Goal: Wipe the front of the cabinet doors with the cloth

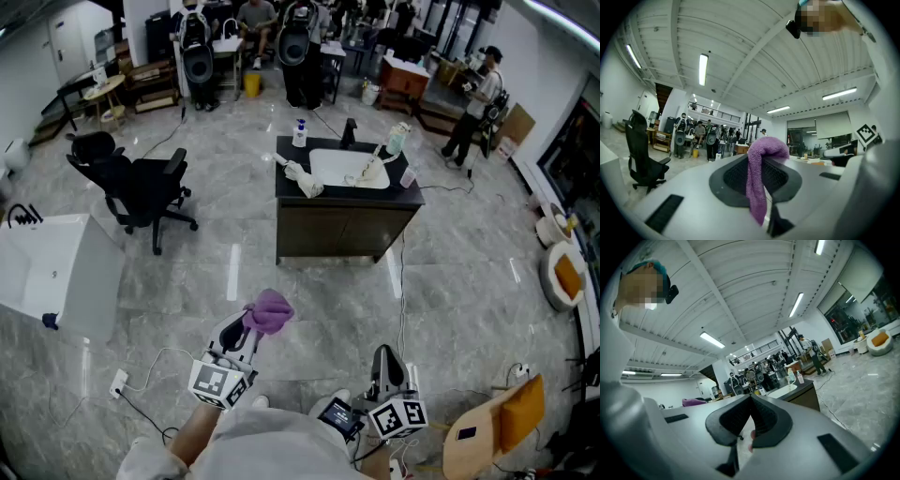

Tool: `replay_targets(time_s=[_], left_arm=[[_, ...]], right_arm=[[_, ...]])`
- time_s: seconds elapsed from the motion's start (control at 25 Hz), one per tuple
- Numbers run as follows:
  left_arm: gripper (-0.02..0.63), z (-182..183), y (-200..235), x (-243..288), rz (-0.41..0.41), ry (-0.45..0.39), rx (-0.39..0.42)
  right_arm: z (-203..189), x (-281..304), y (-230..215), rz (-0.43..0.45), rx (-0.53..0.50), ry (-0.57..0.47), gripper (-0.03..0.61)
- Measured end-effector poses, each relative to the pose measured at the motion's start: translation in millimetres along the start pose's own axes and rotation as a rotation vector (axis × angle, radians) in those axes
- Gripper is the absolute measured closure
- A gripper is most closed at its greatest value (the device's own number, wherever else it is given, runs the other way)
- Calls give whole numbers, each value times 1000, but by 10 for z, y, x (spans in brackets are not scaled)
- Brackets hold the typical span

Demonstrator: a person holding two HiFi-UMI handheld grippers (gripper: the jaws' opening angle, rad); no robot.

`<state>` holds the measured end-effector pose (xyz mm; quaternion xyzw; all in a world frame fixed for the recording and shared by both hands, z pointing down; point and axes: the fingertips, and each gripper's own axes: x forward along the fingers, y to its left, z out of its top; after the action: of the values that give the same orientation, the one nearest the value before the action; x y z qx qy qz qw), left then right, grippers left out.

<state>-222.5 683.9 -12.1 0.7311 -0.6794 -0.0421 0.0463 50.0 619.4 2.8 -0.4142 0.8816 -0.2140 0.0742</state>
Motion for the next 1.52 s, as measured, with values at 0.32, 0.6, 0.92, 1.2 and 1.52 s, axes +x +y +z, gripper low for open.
replay_targets(time_s=[0.32,0.6,0.92,1.2,1.52], left_arm=[[561,-95,45,-406,-18,-6,-78],[561,-33,-537,-504,-86,-20,-112],[561,90,-1231,-585,-124,-50,-128],[561,-71,-1765,-429,-149,-25,-118],[561,-220,-1786,181,-180,-2,-126]], right_arm=[[80,-333,303,-43,-35,-13,553],[177,-917,244,-71,-136,-38,553],[279,-1462,-154,-70,-98,-41,552],[286,-1852,-515,-107,-112,-56,552],[356,-1547,-940,-178,-101,-24,552]])
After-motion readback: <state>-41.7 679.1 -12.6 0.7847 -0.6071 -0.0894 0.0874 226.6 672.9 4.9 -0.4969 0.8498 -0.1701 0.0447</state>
